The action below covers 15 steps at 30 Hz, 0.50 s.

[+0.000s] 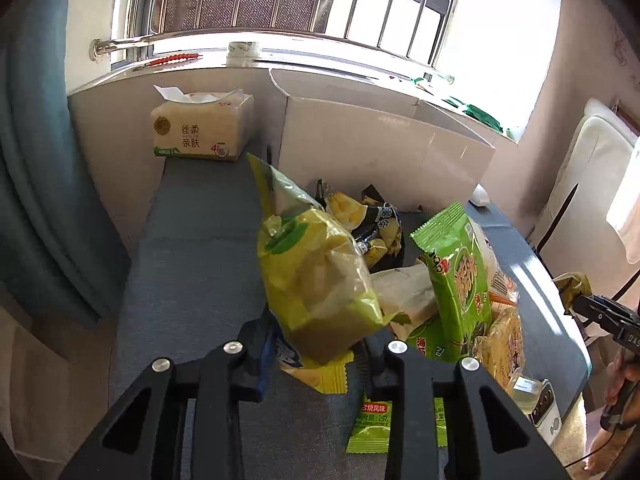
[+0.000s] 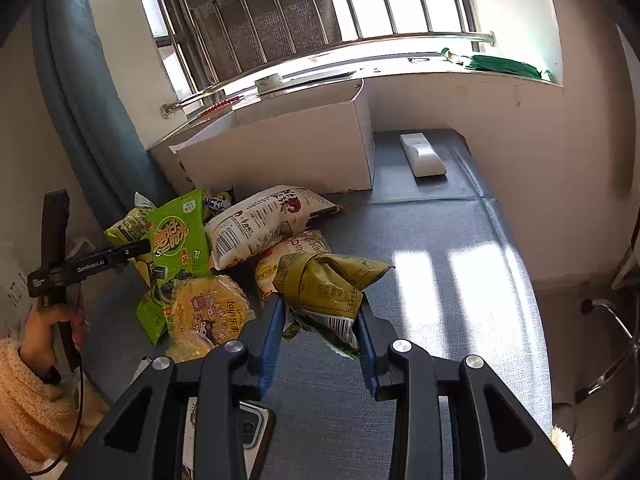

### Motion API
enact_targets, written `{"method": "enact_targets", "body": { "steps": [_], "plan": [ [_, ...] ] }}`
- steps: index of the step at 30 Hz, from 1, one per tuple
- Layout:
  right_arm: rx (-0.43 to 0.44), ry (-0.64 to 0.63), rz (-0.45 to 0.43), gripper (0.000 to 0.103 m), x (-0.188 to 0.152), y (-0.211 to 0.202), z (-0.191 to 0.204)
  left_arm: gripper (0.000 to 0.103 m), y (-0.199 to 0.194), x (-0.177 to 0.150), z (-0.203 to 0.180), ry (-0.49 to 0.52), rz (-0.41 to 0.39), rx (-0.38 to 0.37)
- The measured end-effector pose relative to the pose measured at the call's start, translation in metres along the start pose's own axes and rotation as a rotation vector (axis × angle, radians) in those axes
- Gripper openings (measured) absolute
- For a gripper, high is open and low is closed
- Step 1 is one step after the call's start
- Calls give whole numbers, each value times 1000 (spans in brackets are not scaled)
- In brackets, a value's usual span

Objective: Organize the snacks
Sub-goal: 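Grasp the olive foil packet with the right tool while the left tool grasps the yellow-green chip bag, then lift the foil packet and chip bag into the white box and release both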

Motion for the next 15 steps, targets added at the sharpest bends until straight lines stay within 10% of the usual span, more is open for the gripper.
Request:
{"method": "enact_targets", "body": {
  "steps": [15],
  "plan": [
    [71, -132, -71, 37, 92, -1, 48, 36, -80, 77, -21, 40, -231, -136]
  ]
}}
Point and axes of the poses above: each gripper's, at about its wrist camera, not at the fingertips, and y roughly the way its jaws point, z to its left, x to its top, the point moved 3 cm from there along y, roughly the way its jaws point, and after that the axes turned 11 degrees about z, right-handed, at the moved point
